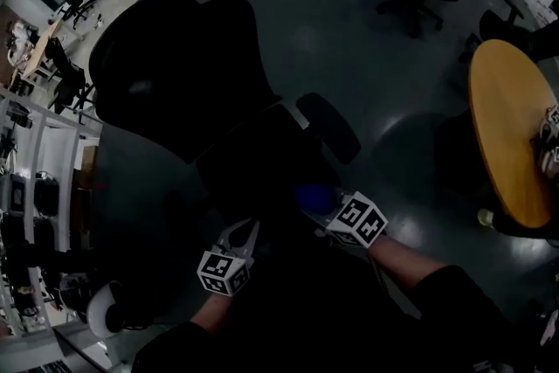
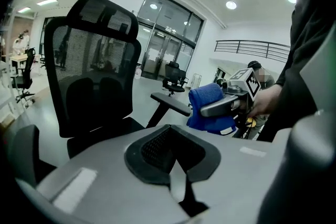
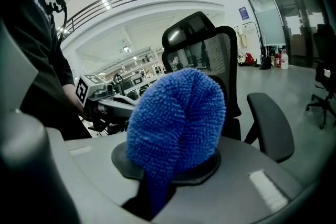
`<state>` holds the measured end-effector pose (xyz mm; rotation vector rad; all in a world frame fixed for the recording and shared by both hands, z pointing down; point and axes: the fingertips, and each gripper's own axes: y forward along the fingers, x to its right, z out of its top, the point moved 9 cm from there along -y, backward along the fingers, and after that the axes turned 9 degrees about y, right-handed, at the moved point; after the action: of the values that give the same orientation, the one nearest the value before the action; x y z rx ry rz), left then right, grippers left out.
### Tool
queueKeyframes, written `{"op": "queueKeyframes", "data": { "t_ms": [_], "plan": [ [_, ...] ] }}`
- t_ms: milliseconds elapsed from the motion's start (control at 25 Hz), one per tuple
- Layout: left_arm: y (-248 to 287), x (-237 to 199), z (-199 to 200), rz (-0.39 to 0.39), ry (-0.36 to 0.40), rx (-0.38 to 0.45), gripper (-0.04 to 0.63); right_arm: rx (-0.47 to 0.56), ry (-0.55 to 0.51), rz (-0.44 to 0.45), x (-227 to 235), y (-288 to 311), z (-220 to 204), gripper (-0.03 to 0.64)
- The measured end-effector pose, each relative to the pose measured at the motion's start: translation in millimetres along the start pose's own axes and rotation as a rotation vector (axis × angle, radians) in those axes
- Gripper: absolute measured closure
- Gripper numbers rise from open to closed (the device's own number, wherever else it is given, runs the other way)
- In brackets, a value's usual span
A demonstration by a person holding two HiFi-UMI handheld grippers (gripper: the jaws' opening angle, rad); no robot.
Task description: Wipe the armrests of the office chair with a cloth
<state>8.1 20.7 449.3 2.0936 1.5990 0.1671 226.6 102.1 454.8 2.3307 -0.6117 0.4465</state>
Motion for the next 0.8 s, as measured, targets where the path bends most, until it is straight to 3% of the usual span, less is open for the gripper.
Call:
{"op": "queueKeyframes", "data": {
  "t_ms": [320,600,800],
  "plan": [
    [37,4,3,-0.074,0.041,0.003,0.578,-0.002,0.041,-0.054,27,-15,6,0.534],
    [54,10,4,-0.25,0.087,0.004,0.578,0.031,0.008,-0.163,9,-31,36,0.534],
    [63,-9,8,-0.28,0.097,0.035,0.578,0.058,-0.015,-0.261,12,-45,53,0.534]
  ]
}}
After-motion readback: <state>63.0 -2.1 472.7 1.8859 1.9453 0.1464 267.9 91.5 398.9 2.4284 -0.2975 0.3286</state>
